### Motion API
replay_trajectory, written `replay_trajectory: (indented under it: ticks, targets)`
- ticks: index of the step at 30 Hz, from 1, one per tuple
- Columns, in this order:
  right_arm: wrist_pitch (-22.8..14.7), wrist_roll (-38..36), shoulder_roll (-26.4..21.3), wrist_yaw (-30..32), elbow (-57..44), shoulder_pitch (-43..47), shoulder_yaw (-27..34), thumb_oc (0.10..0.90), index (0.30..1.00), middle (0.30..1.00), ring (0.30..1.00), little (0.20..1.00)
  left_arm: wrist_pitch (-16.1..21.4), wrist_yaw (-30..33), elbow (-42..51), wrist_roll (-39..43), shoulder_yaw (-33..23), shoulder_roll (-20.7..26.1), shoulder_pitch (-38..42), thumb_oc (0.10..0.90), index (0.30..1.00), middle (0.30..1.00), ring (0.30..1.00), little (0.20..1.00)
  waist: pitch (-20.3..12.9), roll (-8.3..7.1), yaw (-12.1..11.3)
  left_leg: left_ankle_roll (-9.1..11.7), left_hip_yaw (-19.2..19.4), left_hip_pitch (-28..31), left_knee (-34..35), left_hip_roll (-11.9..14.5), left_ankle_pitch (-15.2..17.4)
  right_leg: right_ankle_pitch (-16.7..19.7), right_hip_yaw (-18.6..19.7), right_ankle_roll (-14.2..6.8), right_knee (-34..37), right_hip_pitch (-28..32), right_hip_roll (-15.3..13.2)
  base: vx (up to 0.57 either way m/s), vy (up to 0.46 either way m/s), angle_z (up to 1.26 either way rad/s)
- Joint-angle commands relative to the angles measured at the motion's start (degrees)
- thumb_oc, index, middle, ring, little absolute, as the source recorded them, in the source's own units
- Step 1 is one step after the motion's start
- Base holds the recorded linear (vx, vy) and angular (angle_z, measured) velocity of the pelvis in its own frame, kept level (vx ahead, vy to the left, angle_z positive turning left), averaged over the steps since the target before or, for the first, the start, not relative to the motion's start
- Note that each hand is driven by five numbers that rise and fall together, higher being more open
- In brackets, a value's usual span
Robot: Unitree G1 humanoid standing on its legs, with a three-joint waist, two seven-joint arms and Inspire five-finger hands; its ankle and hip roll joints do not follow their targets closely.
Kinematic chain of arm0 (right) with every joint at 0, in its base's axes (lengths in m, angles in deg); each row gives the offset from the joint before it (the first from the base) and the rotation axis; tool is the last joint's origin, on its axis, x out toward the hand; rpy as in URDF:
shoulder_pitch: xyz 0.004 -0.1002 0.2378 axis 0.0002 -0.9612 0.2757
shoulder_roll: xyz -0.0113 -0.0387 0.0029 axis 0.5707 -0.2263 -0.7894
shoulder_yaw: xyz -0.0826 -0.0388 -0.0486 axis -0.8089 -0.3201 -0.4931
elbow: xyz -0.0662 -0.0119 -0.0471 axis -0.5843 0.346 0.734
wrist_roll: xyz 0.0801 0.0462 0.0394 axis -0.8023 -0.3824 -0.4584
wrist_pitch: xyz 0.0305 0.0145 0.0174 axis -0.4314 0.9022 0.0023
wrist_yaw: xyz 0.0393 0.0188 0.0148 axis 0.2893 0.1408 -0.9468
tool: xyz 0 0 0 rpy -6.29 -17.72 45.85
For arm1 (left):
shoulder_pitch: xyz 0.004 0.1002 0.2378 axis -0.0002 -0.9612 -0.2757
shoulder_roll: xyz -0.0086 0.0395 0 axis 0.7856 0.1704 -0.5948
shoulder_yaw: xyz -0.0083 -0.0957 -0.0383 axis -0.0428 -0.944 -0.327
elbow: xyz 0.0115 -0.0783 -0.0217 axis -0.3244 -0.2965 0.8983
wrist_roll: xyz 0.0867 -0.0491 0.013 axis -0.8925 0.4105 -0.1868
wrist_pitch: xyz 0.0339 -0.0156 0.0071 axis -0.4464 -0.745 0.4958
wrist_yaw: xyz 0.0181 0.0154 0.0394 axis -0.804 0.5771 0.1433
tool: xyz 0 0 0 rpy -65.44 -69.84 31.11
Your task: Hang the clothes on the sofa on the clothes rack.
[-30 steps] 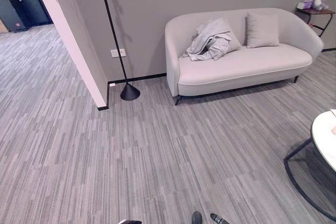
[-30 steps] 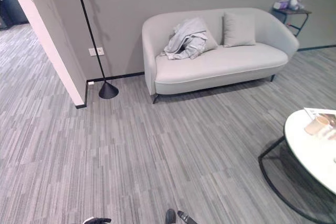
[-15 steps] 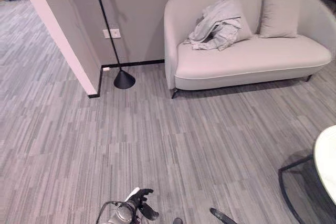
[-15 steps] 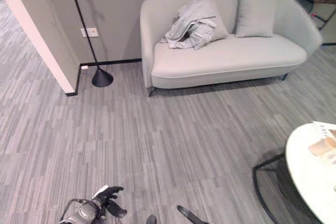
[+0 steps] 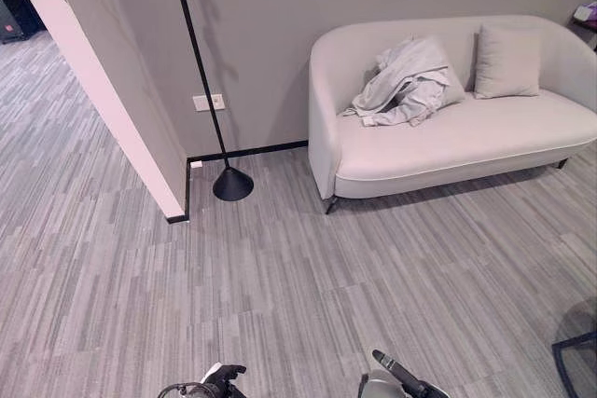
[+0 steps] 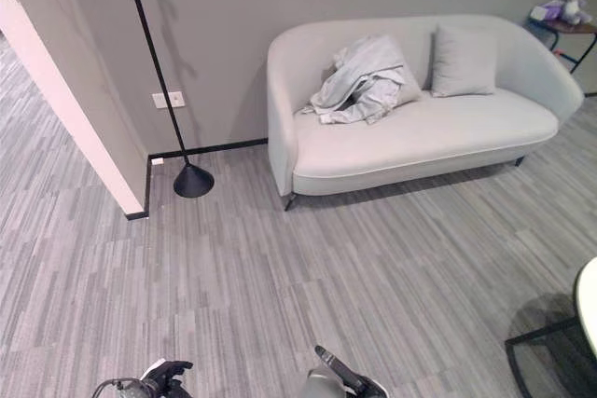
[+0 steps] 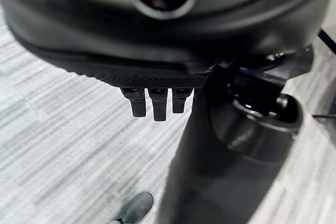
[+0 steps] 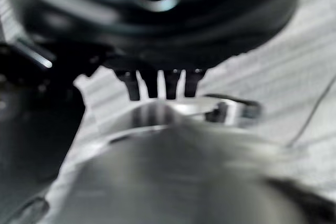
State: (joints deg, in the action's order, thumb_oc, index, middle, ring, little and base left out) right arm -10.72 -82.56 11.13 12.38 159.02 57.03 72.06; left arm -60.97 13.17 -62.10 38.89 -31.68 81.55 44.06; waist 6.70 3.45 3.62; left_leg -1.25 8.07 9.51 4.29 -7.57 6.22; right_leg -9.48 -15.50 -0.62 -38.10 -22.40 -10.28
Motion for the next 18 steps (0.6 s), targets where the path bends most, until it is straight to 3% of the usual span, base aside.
replay_trajectory:
  ticks: [1,2,3,4,6,7,9,12,13,14,15,16,17,18]
  targets:
    - [0.49,-1.2,-0.44,-0.56,6.02,0.91,-0.68,0.8,0.9,0.9,0.9,0.9,1.43,-0.58,-0.97,-2.4,-0.74,-0.52,2.66,0.8,0.9,0.9,0.9,0.9,1.12,-0.3,-1.17,-0.43,3.15,0.2,-1.66,7.23,0.34,11.86,0.06,-6.94,30.3,13.36,-1.05,0.68,-0.373,-0.58]
    - [0.75,-2.74,-0.1,-1.09,5.93,0.96,-0.12,0.8,0.9,0.9,0.9,0.9,1.8,-0.63,-0.94,-4.05,0.51,-1.18,3.75,0.8,0.9,0.9,0.9,0.9,1.41,-0.39,-0.17,0.45,3.55,2.42,-1.41,7.85,1.71,15.55,4.55,-8.85,38.41,12.2,-0.26,0.72,-0.441,-0.37]
    - [0.99,-3.01,-0.01,-1.45,6.5,0.72,0.27,0.8,0.9,0.9,0.9,0.9,2.43,-1.03,-0.74,-5.58,1.83,-1.71,3.9,0.8,0.9,0.9,0.9,0.9,1.16,-0.86,0.29,0.96,4.3,4.02,-1.13,8.14,1.98,18.16,7.52,-9.25,42.35,11.55,-0.4,0.78,-0.514,-0.06]
    - [1.0,-2.88,-0.22,-1.43,7.02,0.21,0.6,0.8,0.9,0.9,0.9,0.9,2.7,-1.47,-0.68,-7.11,3.22,-2.08,3.84,0.8,0.9,0.9,0.9,0.9,0.25,-1.33,0.32,1.42,3.93,4.8,-1.09,8.39,2.41,18.78,7.71,-9.35,43.1,12.26,-0.45,0.81,-0.647,0.15]
    - [1.03,-0.8,-0.77,-1.16,8.9,0.71,-0.62,0.8,0.9,0.9,0.9,0.9,2.15,-1.03,-0.96,-5.98,2.14,-2.57,3.2,0.8,0.9,0.9,0.9,0.9,-0.69,-1.19,0.52,4.45,2.96,5.41,-4.92,13.28,-3.41,16.72,8.27,-6.52,38.57,13.26,3.06,0.65,-0.671,0.03]
    - [0.98,-0.42,-0.93,-1.1,8.77,0.92,-1.09,0.8,0.9,0.9,0.9,0.9,2.06,-0.92,-0.9,-5.2,1.59,-2.39,3.13,0.8,0.9,0.9,0.9,0.9,-0.84,-1.3,0.33,4.72,2.94,4.62,-6.72,14.6,-5.39,15.37,8.42,-5.62,36.62,13.0,3.88,0.38,-0.516,0.14]
    - [0.71,0.81,-1.49,-1.08,8.62,1.32,-2.35,0.8,0.9,0.9,0.9,0.9,1.62,-0.51,-1.19,-3.59,0.24,-2.44,2.84,0.8,0.9,0.9,0.9,0.9,-1.2,-1.52,-0.06,5.52,1.99,2.98,-13.25,17.53,-12.32,12.49,8.06,-3.02,34.77,14.72,6.27,0.4,-0.52,0.59]
    - [0.0,2.91,-2.29,-0.12,6.89,1.37,-4.16,0.8,0.9,0.9,0.9,0.9,1.34,-0.21,-0.45,-3.39,-0.1,-1.89,2.21,0.8,0.9,0.9,0.9,0.9,-1.25,-3.26,-1.11,5.58,0.82,-2.51,-29.74,21.8,-20.58,8.96,7.98,0.47,36.12,20.23,9.03,0.46,-0.594,-0.68]
    - [-0.04,3.54,-2.45,0.35,6.22,1.37,-4.58,0.8,0.9,0.9,0.9,0.9,1.34,0.07,0.48,-3.36,0.27,-1.63,2.3,0.8,0.9,0.9,0.9,0.9,-0.78,-3.95,-1.57,5.58,0.86,-5.4,-35.64,23.13,-22.14,8.42,7.72,1.51,36.91,21.78,9.46,0.32,-0.521,-0.39]
    - [0.17,4.32,-2.84,0.97,6.1,1.5,-4.99,0.8,0.9,0.9,0.9,0.9,1.37,0.48,1.45,-3.48,0.89,-1.54,2.73,0.8,0.9,0.9,0.9,0.9,-0.11,-4.75,-2.25,4.88,0.64,-8.33,-39.81,23.34,-21.35,8.31,7.8,2.29,37.51,23.18,9.54,0.24,-0.39,-0.06]
    - [0.33,5.38,-3.09,1.69,6.43,1.83,-5.47,0.8,0.9,0.9,0.9,0.9,1.47,0.79,2.45,-3.54,1.72,-1.63,3.18,0.8,0.9,0.9,0.9,0.9,0.63,-5.2,-2.76,3.99,-0.05,-12.31,-42.98,21.99,-17.69,8.08,7.82,2.33,37.91,24.33,9.25,0.22,-0.27,-0.01]
    - [0.67,6.27,-3.45,2.03,7.09,2.11,-5.89,0.8,0.9,0.9,0.9,0.9,1.84,1.04,3.43,-3.53,2.39,-1.92,3.67,0.8,0.9,0.9,0.9,0.9,1.02,-5.55,-3.48,3.24,-0.55,-16.13,-42.29,17.93,-13.52,7.95,8.38,2.07,38.75,25.51,8.96,0.13,-0.111,-0.29]
    - [0.74,6.45,-3.56,2.04,7.5,2.21,-5.84,0.8,0.9,0.9,0.9,0.9,2.17,1.16,4.14,-3.05,2.91,-2.07,3.91,0.8,0.9,0.9,0.9,0.9,1.01,-5.84,-3.79,2.19,-0.86,-20.35,-42.21,14.44,-11.52,8.49,8.75,1.88,39.2,25.76,8.31,0.13,-0.029,-0.1]
    - [0.65,6.43,-3.57,2.04,7.98,1.98,-6.04,0.8,0.9,0.9,0.9,0.9,2.82,1.38,4.83,-1.87,2.9,-2.07,3.75,0.8,0.9,0.9,0.9,0.9,1.09,-5.67,-4.41,2.04,-1.6,-21.79,-36.88,10.28,-9.82,8.48,9.33,1.18,38.81,25.85,8.17,0.15,0.015,-0.05]
